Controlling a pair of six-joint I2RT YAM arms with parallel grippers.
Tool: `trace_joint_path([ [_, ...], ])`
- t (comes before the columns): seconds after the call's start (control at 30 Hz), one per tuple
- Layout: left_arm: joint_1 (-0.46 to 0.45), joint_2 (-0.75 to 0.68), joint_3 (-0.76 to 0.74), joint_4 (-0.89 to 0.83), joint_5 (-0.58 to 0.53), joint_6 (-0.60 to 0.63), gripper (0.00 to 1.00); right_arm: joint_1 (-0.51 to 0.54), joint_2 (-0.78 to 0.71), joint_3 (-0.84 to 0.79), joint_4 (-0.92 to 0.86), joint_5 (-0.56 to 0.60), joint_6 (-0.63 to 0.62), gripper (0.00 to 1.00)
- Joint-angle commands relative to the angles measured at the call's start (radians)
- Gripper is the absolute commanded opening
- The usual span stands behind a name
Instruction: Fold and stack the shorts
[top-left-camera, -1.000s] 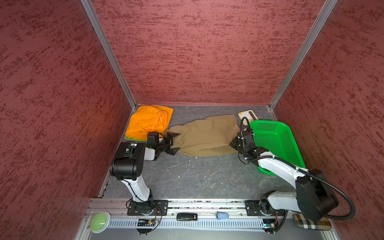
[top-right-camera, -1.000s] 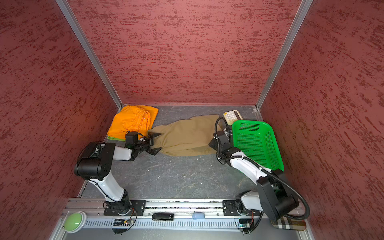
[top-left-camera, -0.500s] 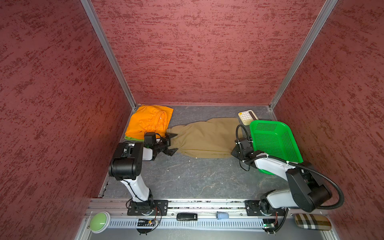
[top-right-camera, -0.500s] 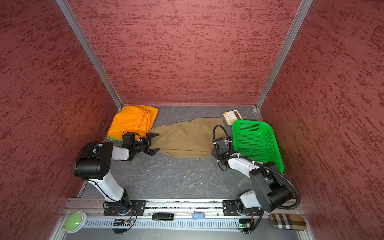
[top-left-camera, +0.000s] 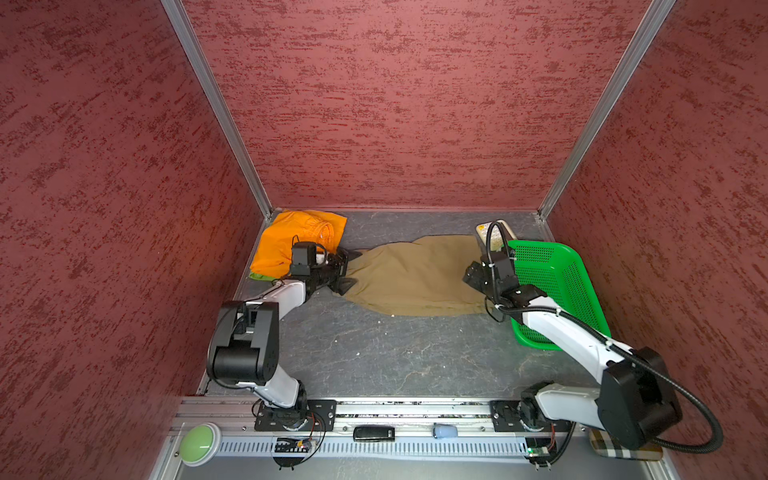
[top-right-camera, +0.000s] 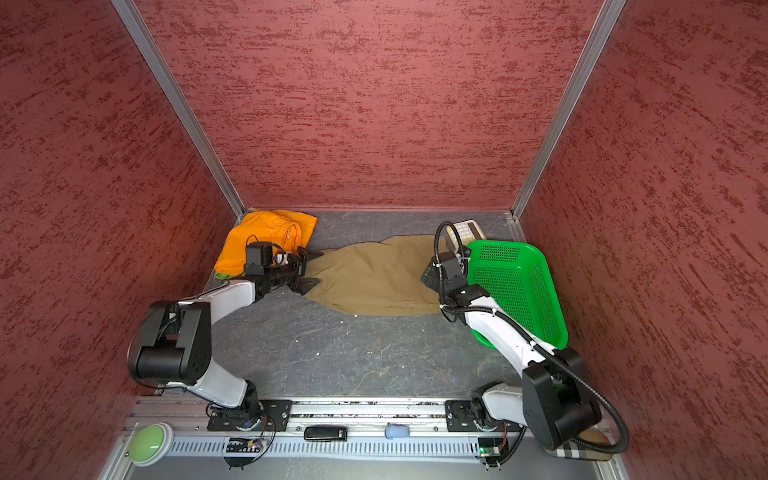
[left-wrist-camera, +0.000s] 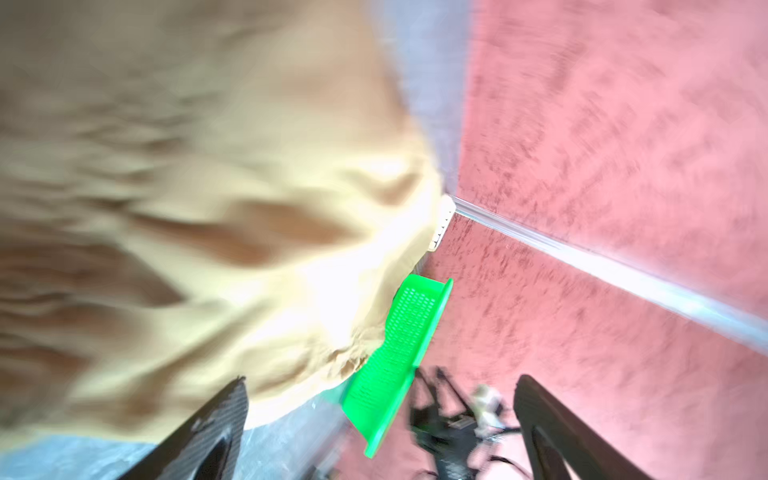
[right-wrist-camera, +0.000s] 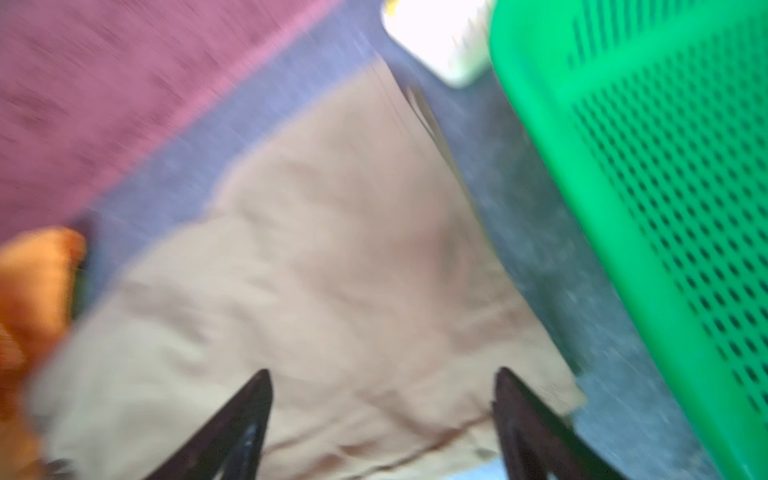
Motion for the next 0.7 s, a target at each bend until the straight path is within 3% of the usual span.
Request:
trace_joint_path([
  [0.0, 0.009, -0.044, 0.073, -0.242, -0.102, 0.184, 0.99, -0.003, 0.036, 0.105, 0.002, -0.016, -0.071, 0.99],
  [0.1, -0.064, 0.015, 0.122, -0.165, -0.048, 0.115, 1.0, -0.005, 0.164, 0.193, 0.06, -0.152, -0.04, 0.99],
  [0.23, -0.216, 0.146, 0.127, 0.05, 0.013, -0.065, 0.99, -0.006, 0.289, 0.16, 0.266, -0.317, 0.11, 0.99],
  [0.37, -0.318, 0.22, 0.093, 0.143, 0.002, -0.121, 0.99, -0.006, 0.371, 0.095, 0.363, -0.418, 0.189, 0.99],
  [0.5, -0.344, 0.272, 0.017, 0.193, 0.008, -0.136, 0.99, -0.006, 0.381, -0.009, 0.407, -0.448, 0.211, 0.99],
  [0.67, -0.303, 0.283, -0.125, 0.256, 0.021, -0.14, 0.99, -0.013, 0.345, -0.134, 0.381, -0.445, 0.175, 0.99],
])
